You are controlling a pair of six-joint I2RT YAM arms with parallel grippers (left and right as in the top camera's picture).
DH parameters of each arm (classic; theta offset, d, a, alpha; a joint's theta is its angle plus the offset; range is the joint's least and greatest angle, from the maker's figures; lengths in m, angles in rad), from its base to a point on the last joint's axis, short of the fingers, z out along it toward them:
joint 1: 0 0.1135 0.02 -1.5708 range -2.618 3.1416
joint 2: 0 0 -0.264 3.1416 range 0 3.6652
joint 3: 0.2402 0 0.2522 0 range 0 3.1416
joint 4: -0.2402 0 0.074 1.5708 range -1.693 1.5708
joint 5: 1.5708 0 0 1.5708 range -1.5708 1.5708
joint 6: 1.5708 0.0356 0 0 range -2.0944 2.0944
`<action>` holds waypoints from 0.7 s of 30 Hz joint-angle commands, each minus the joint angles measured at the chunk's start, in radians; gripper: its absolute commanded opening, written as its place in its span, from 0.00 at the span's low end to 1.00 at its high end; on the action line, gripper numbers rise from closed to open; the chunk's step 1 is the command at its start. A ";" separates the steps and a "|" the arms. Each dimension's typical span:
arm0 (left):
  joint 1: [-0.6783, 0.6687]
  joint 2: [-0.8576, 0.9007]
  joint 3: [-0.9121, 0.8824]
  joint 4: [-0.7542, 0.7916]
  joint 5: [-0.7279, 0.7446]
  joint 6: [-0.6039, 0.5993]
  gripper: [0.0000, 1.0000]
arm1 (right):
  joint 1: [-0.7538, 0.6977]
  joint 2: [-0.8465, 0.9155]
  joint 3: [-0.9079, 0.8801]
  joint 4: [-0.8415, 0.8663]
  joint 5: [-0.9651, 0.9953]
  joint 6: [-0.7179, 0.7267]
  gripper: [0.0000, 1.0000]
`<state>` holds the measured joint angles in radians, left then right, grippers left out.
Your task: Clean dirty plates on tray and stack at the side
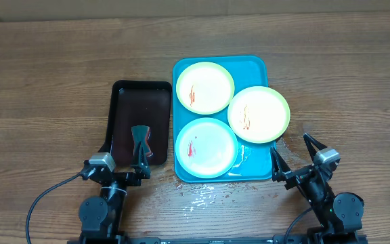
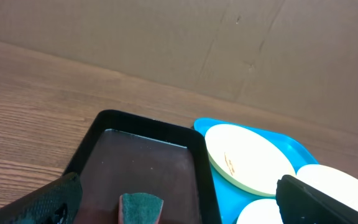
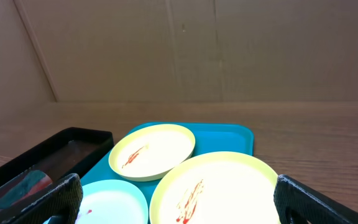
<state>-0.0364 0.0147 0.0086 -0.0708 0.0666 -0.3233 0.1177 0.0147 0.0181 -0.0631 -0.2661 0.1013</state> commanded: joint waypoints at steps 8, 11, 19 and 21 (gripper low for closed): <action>0.010 -0.009 -0.004 0.003 -0.065 0.024 1.00 | 0.001 -0.011 -0.010 0.006 -0.005 0.003 1.00; 0.010 -0.009 -0.004 0.014 -0.150 0.016 1.00 | 0.001 -0.011 -0.010 0.020 0.025 0.002 1.00; 0.010 -0.009 -0.004 0.121 0.007 -0.059 1.00 | 0.001 -0.011 0.000 0.035 -0.053 0.008 1.00; 0.010 -0.009 0.001 0.159 0.039 -0.059 1.00 | 0.001 -0.006 0.032 0.002 -0.072 0.008 1.00</action>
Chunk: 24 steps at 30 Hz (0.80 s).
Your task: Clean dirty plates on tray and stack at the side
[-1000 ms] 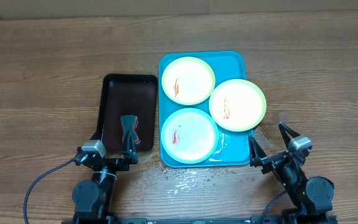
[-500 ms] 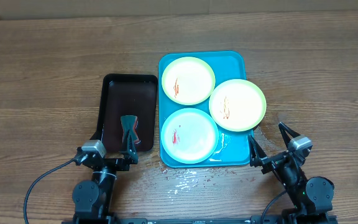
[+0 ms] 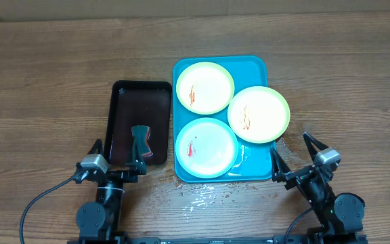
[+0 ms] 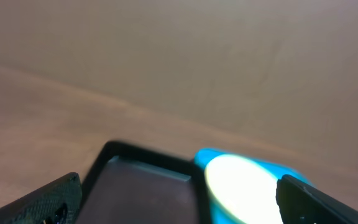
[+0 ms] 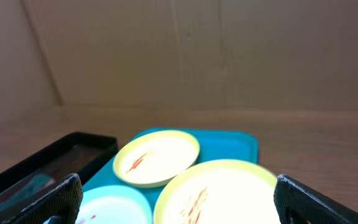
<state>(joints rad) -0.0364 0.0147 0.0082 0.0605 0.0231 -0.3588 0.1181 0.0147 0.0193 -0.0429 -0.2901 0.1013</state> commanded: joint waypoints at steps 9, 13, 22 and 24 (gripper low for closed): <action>0.010 0.286 0.382 -0.285 0.080 0.114 1.00 | 0.000 0.356 0.497 -0.364 0.046 0.003 1.00; 0.010 0.570 0.663 -0.497 0.081 0.159 1.00 | 0.000 0.644 0.795 -0.569 0.034 0.003 1.00; 0.010 1.179 1.364 -1.066 0.146 0.164 1.00 | 0.000 1.165 1.246 -0.826 -0.228 0.008 1.00; 0.010 1.252 1.431 -1.138 0.214 0.153 1.00 | 0.004 1.229 1.244 -0.847 -0.391 0.007 1.00</action>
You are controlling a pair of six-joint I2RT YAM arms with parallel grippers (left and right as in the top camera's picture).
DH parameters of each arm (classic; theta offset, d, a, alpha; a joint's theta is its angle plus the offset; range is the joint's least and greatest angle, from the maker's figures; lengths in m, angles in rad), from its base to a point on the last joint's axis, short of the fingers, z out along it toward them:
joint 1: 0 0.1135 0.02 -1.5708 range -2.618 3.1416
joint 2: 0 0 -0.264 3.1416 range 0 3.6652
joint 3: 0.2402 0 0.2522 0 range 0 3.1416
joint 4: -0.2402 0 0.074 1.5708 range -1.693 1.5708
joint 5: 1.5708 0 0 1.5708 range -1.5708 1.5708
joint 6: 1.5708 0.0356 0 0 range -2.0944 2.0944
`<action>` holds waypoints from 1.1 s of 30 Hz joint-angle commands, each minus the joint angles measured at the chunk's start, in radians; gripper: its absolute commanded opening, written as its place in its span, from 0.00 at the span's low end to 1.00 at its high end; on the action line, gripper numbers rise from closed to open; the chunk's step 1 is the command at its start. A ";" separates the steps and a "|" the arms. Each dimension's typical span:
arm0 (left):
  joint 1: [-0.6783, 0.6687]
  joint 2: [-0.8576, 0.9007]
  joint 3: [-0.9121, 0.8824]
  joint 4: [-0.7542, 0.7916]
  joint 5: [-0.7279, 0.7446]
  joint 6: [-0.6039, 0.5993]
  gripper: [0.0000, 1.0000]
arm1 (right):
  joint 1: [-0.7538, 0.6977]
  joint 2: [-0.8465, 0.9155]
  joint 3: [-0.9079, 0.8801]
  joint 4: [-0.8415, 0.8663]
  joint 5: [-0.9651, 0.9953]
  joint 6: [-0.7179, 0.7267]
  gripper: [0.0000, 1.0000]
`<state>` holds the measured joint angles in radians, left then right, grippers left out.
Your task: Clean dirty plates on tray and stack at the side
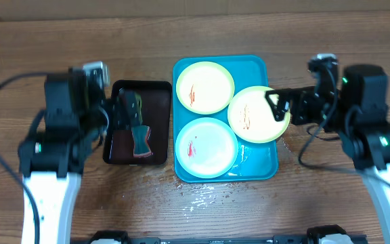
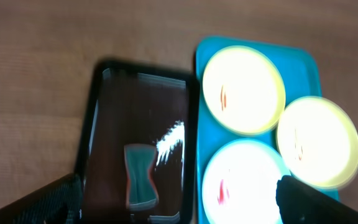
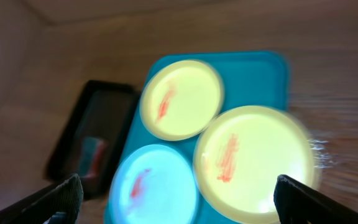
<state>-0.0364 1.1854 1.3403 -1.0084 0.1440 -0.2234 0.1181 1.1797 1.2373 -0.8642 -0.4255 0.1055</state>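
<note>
Three plates with red smears lie on the blue tray: a yellow-green one at the back, a yellow one at the right, a pale blue one in front. A green sponge lies in the black tray to the left. My left gripper hangs open above the black tray, behind the sponge. Open too, my right gripper hovers over the yellow plate's right edge. Neither holds anything.
A wet patch glistens on the wooden table in front of the blue tray. Cardboard walls close the back of the table. Bare wood lies left of the black tray and right of the blue tray.
Both arms have left the table's front edge and stand raised. The left gripper is now over the black tray, the right over the yellow plate. Both wrist cameras look down now.
At first both arms rested low at the front edge, grippers open, looking across the trays. A moment later the left one had shifted slightly and its view blurred. Now both hang open above the trays. Plates and sponge lie where they were.
</note>
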 commanded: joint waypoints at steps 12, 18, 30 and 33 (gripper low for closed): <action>0.010 0.151 0.108 -0.121 0.179 0.018 1.00 | 0.356 0.286 -0.147 -0.127 0.242 0.239 0.91; 0.010 0.151 0.108 -0.124 0.179 0.018 1.00 | 0.385 0.397 -0.204 -0.024 0.156 0.473 0.69; 0.010 0.151 0.108 -0.124 0.179 0.037 1.00 | 0.292 0.484 -0.194 -0.006 0.034 0.164 0.56; 0.010 0.151 0.108 -0.124 0.179 0.037 1.00 | 0.264 0.484 -0.194 -0.006 0.167 0.151 0.56</action>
<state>-0.0345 1.3365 1.4269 -1.1316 0.3050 -0.2058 0.4068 1.6619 1.0328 -0.8776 -0.3527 0.3248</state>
